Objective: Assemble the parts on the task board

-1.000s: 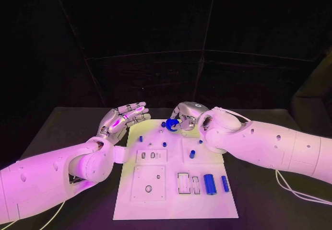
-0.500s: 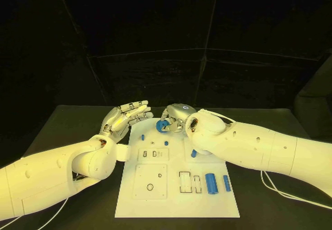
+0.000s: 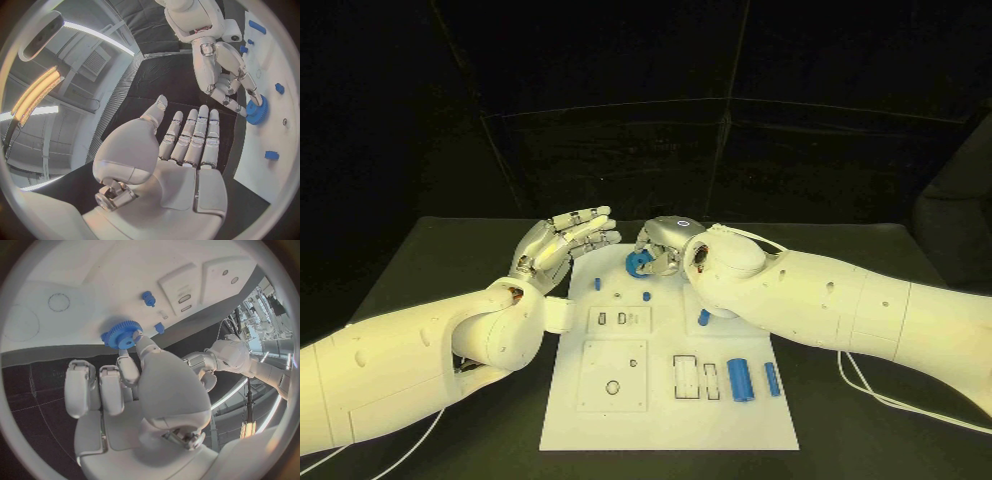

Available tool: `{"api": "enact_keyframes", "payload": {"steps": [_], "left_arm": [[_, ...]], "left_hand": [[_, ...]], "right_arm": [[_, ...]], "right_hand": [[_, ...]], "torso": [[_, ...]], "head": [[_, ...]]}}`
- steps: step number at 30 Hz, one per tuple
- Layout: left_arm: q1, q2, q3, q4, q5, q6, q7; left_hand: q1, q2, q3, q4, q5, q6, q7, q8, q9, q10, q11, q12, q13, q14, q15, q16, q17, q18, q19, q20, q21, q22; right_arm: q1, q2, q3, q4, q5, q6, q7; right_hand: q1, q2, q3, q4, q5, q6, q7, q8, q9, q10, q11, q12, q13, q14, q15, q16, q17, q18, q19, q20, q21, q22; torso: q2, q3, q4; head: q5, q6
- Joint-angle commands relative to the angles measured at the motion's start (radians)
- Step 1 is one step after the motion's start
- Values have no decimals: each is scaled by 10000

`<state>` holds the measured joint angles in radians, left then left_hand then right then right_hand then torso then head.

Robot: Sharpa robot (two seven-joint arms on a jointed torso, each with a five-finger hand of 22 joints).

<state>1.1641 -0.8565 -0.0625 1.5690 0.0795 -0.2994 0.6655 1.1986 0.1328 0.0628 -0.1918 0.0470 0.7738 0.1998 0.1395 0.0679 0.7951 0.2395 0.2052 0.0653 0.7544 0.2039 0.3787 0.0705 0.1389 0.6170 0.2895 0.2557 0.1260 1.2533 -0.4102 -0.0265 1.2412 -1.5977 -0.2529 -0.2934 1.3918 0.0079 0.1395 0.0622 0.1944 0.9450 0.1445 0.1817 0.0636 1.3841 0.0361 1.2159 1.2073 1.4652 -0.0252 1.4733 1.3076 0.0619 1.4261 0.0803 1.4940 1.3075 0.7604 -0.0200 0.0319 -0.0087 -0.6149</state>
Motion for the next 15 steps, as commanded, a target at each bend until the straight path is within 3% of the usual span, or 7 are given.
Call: {"api": "enact_keyframes", "payload": {"steps": [1,11,15], "left_arm": [[22,13,10,6,-65,41,52],[29,15,10,-39,-69,24,39],[32,10,10,-51,-69,20,31]], "left_hand": [[-26,77,-28,-33,26,-2,920,59,-10,-42,17,32,-8,-40,13,44,-11,144,62,-8,21,-10],[-21,81,-23,-40,26,-1,919,61,-10,-41,16,34,-7,-39,13,45,-11,144,62,-9,21,-11],[-17,83,-20,-44,26,0,918,61,-10,-40,16,35,-7,-39,13,46,-11,144,63,-9,21,-12]], "right_arm": [[19,13,1,-15,-79,459,200],[14,56,0,-60,-60,451,94],[14,70,0,-97,-62,514,27]], "right_hand": [[-101,-36,44,35,-41,664,-146,-49,11,-65,55,-88,-20,607,-32,-22,356,-174,46,37,35,614],[-952,-634,-541,466,-625,138,5,-586,2,-223,212,-434,-284,601,102,-45,341,-155,-28,160,-11,528],[-1239,-748,-930,725,-810,-302,123,-884,-7,-360,315,-645,-452,594,185,-59,333,-146,-64,224,-36,485]], "torso": [[0,-1,6],[4,16,-1],[-2,-3,5]], "head": [[-1,-10],[30,8],[17,-1]]}}
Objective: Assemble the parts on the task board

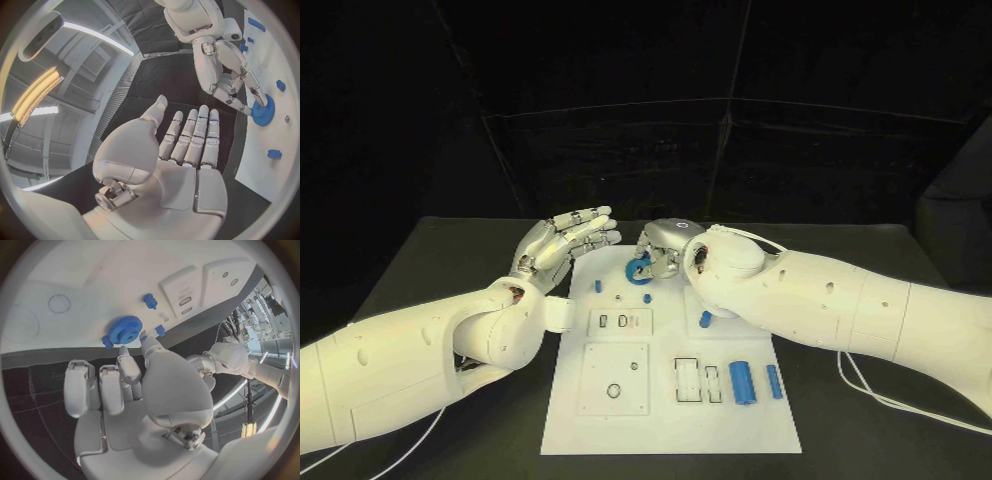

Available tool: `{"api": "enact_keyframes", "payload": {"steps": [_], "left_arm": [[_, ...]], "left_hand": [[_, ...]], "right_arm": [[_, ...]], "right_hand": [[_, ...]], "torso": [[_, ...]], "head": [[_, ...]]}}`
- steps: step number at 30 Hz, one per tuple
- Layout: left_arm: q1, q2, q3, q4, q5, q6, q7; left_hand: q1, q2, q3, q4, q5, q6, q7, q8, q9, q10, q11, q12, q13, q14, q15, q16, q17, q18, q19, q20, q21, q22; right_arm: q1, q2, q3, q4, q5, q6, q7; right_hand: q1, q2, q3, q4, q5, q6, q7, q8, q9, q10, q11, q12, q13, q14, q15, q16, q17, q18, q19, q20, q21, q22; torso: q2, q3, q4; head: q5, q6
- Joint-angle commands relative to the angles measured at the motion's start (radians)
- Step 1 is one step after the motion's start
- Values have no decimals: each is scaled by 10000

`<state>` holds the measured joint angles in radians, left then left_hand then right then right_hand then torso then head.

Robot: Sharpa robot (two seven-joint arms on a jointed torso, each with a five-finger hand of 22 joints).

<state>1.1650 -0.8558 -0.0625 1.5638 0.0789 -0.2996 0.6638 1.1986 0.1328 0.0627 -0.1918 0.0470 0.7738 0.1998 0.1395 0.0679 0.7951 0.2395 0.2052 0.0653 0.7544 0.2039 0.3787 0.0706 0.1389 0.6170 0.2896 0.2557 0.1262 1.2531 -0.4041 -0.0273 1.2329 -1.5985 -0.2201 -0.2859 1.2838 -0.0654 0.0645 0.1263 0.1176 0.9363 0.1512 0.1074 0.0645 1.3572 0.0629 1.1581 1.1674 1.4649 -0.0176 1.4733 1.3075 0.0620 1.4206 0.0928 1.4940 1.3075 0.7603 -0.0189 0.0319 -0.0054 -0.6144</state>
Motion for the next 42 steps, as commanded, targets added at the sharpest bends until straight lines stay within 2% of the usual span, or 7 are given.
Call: {"api": "enact_keyframes", "payload": {"steps": [1,6,14,20,28,36,42], "left_arm": [[24,3,10,0,-63,21,42],[27,6,10,-4,-63,27,13],[29,1,10,-13,-63,17,3],[29,-13,10,-7,-63,7,1],[30,-9,10,-31,-63,21,1],[40,-19,10,-72,-63,30,-1],[49,-28,10,-92,-63,38,-12]], "left_hand": [[-11,87,-15,-51,26,0,917,63,-10,-39,15,37,-7,-38,12,46,-12,145,63,-9,22,-14],[-8,87,-14,-54,26,0,917,63,-10,-39,15,37,-7,-38,12,46,-12,145,65,-9,22,-14],[-7,87,-13,-56,26,0,917,63,-10,-39,15,37,-7,-38,12,46,-12,145,65,-9,22,-14],[-4,87,-12,-62,27,-2,917,63,-10,-40,15,38,-8,-38,11,46,-12,146,67,-9,23,-15],[-4,87,-12,-62,27,-2,917,63,-10,-40,15,38,-8,-38,11,46,-12,146,67,-9,23,-15],[-4,87,-12,-62,27,-2,917,63,-10,-40,15,38,-8,-38,11,46,-12,146,67,-9,23,-15],[1,87,-8,-74,26,-4,918,64,-11,-42,15,40,-8,-39,11,47,-13,147,71,-9,25,-16]], "right_arm": [[16,10,8,-19,-55,180,-63],[15,-11,7,-21,-56,58,-109],[15,-155,6,122,-50,-18,-76],[14,-284,3,264,314,368,106],[14,-271,1,275,940,803,194],[13,-246,0,76,1147,988,73],[13,-255,-1,24,1024,1021,11]], "right_hand": [[-185,-30,-288,144,-46,-335,99,-228,-10,-115,83,-94,-70,596,139,-59,337,-147,-13,129,-39,483],[-165,-6,-529,282,-41,-513,173,-373,5,-154,155,-113,-72,601,205,-47,371,-146,-10,197,-41,489],[-130,55,-648,372,73,-482,180,-367,29,-117,169,-28,12,609,225,-30,409,-150,11,227,-31,519],[-208,254,-875,614,194,-217,125,-267,67,21,129,220,249,619,199,-7,459,-164,65,221,-2,595],[-530,512,-1280,1053,139,-233,142,-342,34,47,145,306,345,631,205,19,521,-172,87,217,10,632],[-425,589,-1515,1119,314,-449,208,-430,14,-29,202,229,290,632,253,27,542,-167,69,255,0,611],[-281,602,-1594,1074,400,-503,223,-431,16,-59,214,200,270,633,267,32,557,-164,60,271,-5,603]], "torso": [[1,-17,7],[0,-11,7],[1,1,-12],[-1,1,-36],[2,-5,15],[0,-22,5],[1,-13,-6]], "head": [[-18,-13],[-7,-11],[5,-16],[2,-24],[-27,-35],[-9,-55],[-3,-42]]}}
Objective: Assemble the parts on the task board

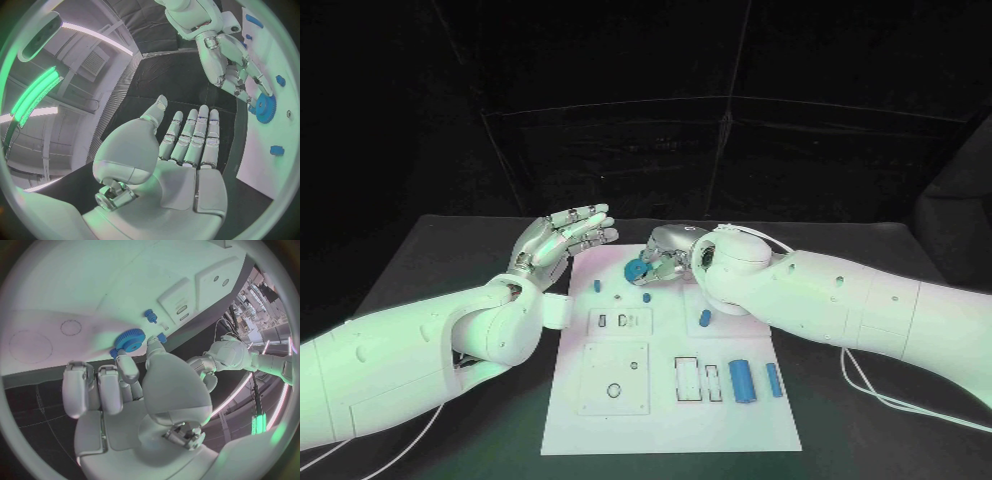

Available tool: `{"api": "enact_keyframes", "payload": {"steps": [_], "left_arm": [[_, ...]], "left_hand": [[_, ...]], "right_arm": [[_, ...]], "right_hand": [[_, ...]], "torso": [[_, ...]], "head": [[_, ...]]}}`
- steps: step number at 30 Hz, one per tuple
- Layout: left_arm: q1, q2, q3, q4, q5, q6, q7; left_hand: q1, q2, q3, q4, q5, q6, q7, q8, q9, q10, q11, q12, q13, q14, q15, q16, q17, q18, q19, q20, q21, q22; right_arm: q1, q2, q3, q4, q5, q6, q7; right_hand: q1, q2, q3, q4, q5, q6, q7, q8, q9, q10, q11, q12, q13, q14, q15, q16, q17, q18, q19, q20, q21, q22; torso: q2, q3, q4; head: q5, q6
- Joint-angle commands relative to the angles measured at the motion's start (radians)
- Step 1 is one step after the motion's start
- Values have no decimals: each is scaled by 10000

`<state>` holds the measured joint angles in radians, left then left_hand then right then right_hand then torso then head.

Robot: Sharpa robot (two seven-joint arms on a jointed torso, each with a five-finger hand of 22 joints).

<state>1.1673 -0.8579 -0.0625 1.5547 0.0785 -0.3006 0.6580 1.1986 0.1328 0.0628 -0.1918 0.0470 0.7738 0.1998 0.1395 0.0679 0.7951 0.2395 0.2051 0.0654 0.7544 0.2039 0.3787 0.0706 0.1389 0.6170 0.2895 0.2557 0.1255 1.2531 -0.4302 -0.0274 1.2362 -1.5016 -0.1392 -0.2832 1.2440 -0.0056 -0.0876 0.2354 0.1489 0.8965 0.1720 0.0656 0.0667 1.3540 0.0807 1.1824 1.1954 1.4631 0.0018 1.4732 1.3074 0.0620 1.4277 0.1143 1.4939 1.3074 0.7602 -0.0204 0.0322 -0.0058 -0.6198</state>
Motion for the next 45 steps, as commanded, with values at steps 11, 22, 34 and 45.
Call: {"api": "enact_keyframes", "payload": {"steps": [11,22,34,45], "left_arm": [[36,-26,11,-12,-60,50,50],[37,99,9,-110,-60,101,54],[21,343,9,-299,-60,252,80],[-27,421,8,-438,-60,311,74]], "left_hand": [[2,85,-7,-80,25,-5,918,64,-11,-42,15,41,-9,-38,11,48,-13,147,74,-9,26,-9],[3,80,-7,-89,25,-7,918,64,-12,-44,15,41,-9,-38,10,48,-14,147,76,-9,27,-9],[5,77,-7,-95,25,-8,918,65,-12,-45,15,42,-10,-39,10,47,-14,148,78,-9,28,-10],[5,77,-7,-95,25,-8,918,65,-12,-45,15,42,-10,-39,10,47,-14,148,78,-9,28,-10]], "right_arm": [[2,-568,-3,576,-247,-1769,338],[23,-3005,-7,1918,1333,-2591,3069],[24,-4632,-18,1761,2479,-2112,4223],[-250,-4494,-24,659,2850,-1611,4438]], "right_hand": [[634,172,-244,-221,889,-3,-21,60,26,114,3,189,214,666,53,70,642,-182,54,53,32,700],[1951,454,199,-1067,502,229,-80,97,25,151,-77,258,324,622,-19,-24,474,-139,-100,-17,-51,514],[2151,237,125,-1282,595,315,-99,132,29,33,-94,56,165,572,-33,-146,280,-107,-216,-28,-127,368],[2154,115,11,-1327,691,208,-99,73,4,-11,-93,-31,96,574,-37,-160,272,-97,-248,-36,-152,325]], "torso": [[-18,15,-21],[-165,-15,-137],[-296,121,-301],[-280,200,-299]], "head": [[6,21],[11,4],[-168,12],[-222,-25]]}}
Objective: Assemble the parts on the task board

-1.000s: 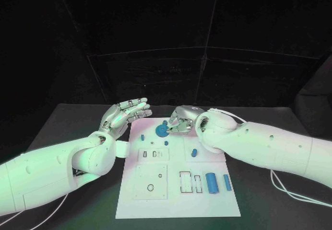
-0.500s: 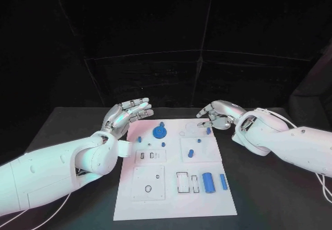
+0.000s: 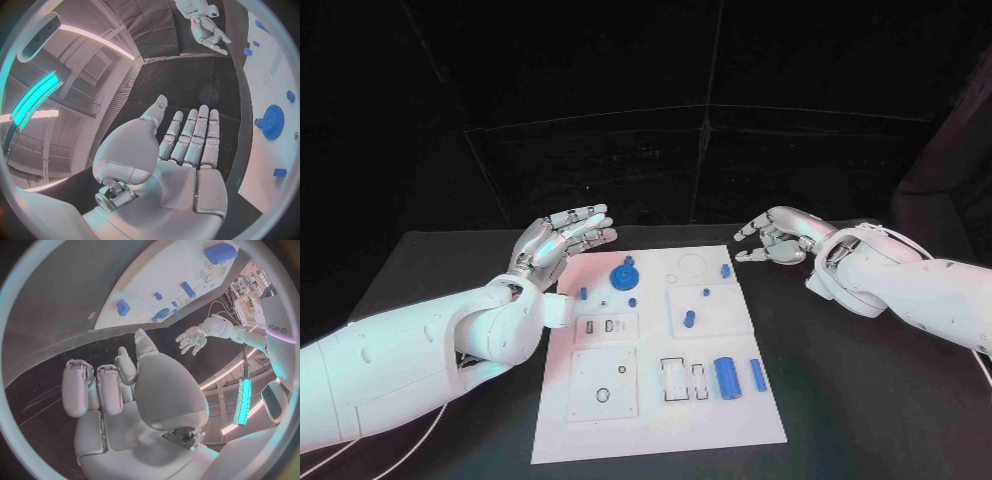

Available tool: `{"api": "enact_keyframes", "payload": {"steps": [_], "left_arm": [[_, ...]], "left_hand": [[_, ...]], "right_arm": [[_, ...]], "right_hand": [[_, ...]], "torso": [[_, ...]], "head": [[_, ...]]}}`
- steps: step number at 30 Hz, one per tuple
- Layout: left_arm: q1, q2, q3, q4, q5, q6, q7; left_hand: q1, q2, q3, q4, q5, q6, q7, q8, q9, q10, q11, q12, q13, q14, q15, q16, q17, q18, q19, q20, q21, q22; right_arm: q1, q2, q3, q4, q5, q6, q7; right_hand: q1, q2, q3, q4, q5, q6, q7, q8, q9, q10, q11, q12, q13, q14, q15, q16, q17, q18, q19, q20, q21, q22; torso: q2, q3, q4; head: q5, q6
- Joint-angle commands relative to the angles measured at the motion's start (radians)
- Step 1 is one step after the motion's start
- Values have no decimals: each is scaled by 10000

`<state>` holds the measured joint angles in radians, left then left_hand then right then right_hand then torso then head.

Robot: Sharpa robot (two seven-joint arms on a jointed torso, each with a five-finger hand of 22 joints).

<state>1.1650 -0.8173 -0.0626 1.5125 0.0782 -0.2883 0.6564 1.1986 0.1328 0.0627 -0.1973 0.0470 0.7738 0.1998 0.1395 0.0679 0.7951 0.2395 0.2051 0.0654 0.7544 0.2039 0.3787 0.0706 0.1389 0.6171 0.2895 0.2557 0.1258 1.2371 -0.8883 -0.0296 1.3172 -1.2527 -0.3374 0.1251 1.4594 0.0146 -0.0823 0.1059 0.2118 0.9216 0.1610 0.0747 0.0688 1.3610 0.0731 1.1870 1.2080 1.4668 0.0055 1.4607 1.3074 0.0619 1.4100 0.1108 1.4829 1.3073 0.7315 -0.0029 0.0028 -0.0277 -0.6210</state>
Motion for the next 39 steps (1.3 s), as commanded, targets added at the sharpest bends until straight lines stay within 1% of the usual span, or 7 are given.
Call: {"api": "enact_keyframes", "payload": {"steps": [1,9,13,23,26,31,39], "left_arm": [[-8,18,9,-24,-57,192,90],[-23,31,9,-48,-57,234,119],[-24,27,10,-69,-57,241,116],[-25,47,10,-113,-57,241,105],[-25,56,10,-124,-57,239,104],[-25,66,10,-145,-57,243,97],[-25,68,10,-160,-57,259,94]], "left_hand": [[9,77,-4,-46,25,-9,917,65,-12,-46,15,43,-10,-39,10,47,-15,147,78,-9,28,-14],[12,77,-2,-52,25,-9,917,66,-12,-46,15,43,-10,-39,10,47,-15,148,79,-9,29,-15],[12,77,-2,-52,25,-9,917,66,-12,-46,15,43,-10,-39,10,47,-15,148,79,-9,29,-15],[12,77,-2,-52,25,-9,917,66,-12,-46,15,43,-10,-39,10,47,-15,148,79,-9,29,-15],[21,81,5,-67,26,-13,916,66,-13,-50,15,44,-10,-42,11,46,-16,147,81,-9,29,-16],[21,81,5,-67,26,-13,916,66,-13,-50,15,44,-10,-42,11,46,-16,147,81,-9,29,-16],[21,81,5,-67,26,-13,916,66,-13,-50,15,44,-10,-42,11,46,-16,147,81,-9,29,-16]], "right_arm": [[-146,139,-2,-235,370,413,352],[-438,528,-1,-799,395,673,352],[-507,614,0,-913,397,717,375],[-551,810,3,-1102,399,619,374],[-555,884,4,-1124,390,638,373],[-563,1018,4,-1198,303,651,347],[-618,1137,4,-1315,164,675,259]], "right_hand": [[1,-89,-45,-34,63,-50,11,-22,-18,-84,-17,-82,-33,537,-73,-36,271,-96,-75,0,-44,321],[56,-87,-102,-89,58,-348,12,-113,-42,-234,-15,-314,-223,507,-72,-118,141,-54,-215,0,-134,131],[33,-112,-141,-88,52,-395,20,-111,-40,-248,-9,-333,-237,505,-69,-125,135,-50,-228,1,-145,112],[3,-99,-166,-74,69,-390,38,-87,-28,-224,3,-296,-203,518,-64,-101,190,-56,-210,3,-137,136],[6,-78,-166,-75,79,-365,43,-67,-20,-213,7,-282,-192,522,-60,-97,201,-59,-200,5,-134,148],[31,-22,-155,-89,69,-303,50,-27,-3,-189,12,-253,-167,531,-54,-84,231,-64,-182,10,-126,168],[152,110,-89,-175,0,-112,29,69,25,-106,-8,-144,-76,564,-65,-28,342,-85,-100,8,-85,271]], "torso": [[6,7,-9],[17,-2,16],[-8,-11,-8],[-5,-6,11],[0,-22,10],[-6,-12,1],[-5,-16,10]], "head": [[1,-23],[-47,-51],[-21,-68],[-46,-73],[-80,-70],[-88,-80],[-79,-101]]}}
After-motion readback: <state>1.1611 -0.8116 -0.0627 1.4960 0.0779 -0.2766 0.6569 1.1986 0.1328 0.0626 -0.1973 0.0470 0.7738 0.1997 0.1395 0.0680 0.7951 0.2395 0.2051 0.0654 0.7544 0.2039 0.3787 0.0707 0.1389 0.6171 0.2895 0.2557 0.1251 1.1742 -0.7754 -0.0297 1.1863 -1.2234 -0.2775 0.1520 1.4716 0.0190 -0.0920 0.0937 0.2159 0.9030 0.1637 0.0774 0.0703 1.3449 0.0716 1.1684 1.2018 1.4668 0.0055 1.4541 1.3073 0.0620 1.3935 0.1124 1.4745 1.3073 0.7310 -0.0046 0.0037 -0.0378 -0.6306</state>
